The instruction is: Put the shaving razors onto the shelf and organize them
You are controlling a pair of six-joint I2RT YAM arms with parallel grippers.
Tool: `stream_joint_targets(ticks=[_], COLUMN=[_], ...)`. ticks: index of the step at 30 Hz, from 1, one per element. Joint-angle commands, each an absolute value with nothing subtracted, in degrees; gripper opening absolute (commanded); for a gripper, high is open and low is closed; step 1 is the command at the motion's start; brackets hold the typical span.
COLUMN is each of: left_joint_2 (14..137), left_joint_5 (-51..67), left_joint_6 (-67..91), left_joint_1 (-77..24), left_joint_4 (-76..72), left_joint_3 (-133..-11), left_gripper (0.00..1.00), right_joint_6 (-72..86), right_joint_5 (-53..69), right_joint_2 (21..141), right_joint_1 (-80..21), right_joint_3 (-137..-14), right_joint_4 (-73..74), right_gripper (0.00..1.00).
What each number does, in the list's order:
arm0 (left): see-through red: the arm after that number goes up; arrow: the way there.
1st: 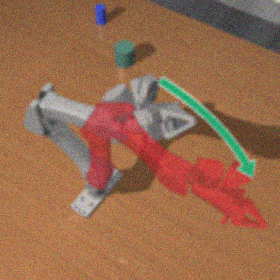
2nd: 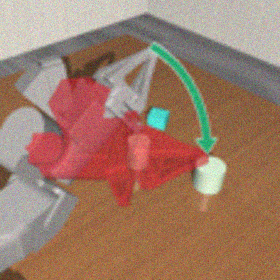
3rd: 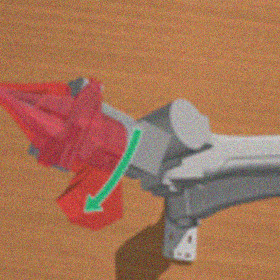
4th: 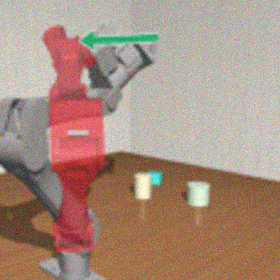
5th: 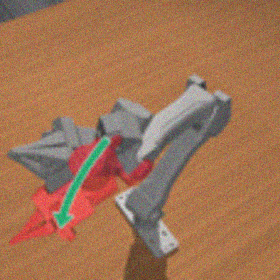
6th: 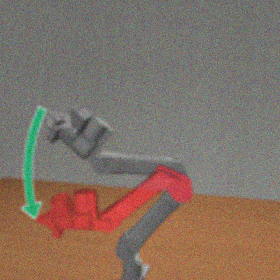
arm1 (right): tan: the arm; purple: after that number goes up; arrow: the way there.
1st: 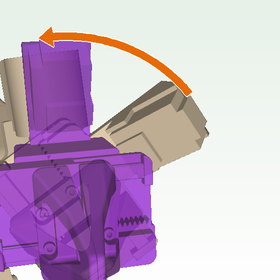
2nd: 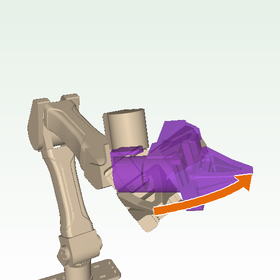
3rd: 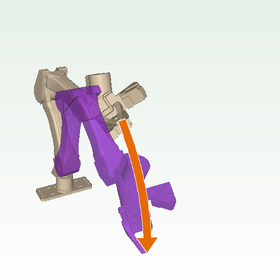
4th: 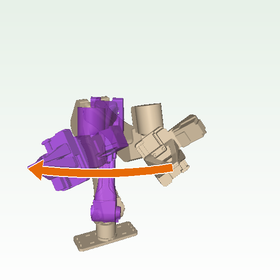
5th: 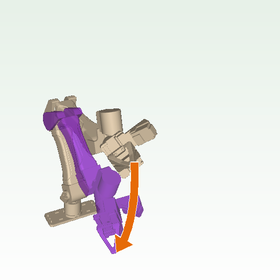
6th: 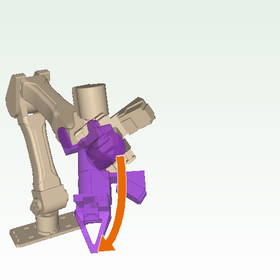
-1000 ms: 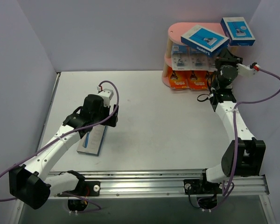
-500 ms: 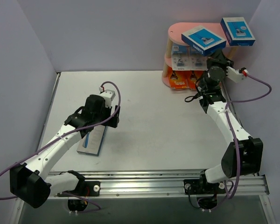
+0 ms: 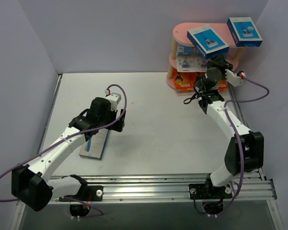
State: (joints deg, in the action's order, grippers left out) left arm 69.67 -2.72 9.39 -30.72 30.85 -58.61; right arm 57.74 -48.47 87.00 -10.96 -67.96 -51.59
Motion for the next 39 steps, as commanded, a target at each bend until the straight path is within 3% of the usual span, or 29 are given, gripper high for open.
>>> stream_joint_targets(ticks=[1,2,6,11,19,26,39], left_joint_2=[69.7,69.7,69.5,69.8,69.5,69.2,68.6], left_joint_5=[-2.5,-2.5,-2.9,-2.6,-2.8,-2.9,-3.5], left_joint_6=[9.1,9.1,9.1,9.1,9.1,9.0,8.8], left_joint_1=[-31.0,-31.0,-31.0,-31.0,-31.0,-31.0,-31.0], left_joint_4=[29.9,30.0,29.9,30.1,30.0,30.1,30.3], left_joint_3=[-61.2,-61.2,-61.2,-61.3,-61.3,-61.3,-61.4], left_gripper=[0.94,0.94,0.94,0.94,0.94,0.94,0.94], right_joint_6=[56.2,56.2,56.9,56.9,56.7,57.5,60.4], right_joint_5=[-49.0,-48.5,-48.1,-47.3,-41.5,-32.9,-16.8], right_joint_2=[90.0,90.5,91.6,92.4,93.0,91.5,91.3], right_joint_1=[-12.1,-12.4,-12.7,-12.7,-12.6,-10.7,-4.9], right_joint_3=[-72.6,-73.0,-73.5,-74.1,-75.3,-74.4,-79.3], right_joint_4=[-54.8,-54.5,-54.6,-54.9,-54.3,-49.7,-35.3], right_gripper=[0.0,0.01,0.18,0.19,0.32,0.43,0.51])
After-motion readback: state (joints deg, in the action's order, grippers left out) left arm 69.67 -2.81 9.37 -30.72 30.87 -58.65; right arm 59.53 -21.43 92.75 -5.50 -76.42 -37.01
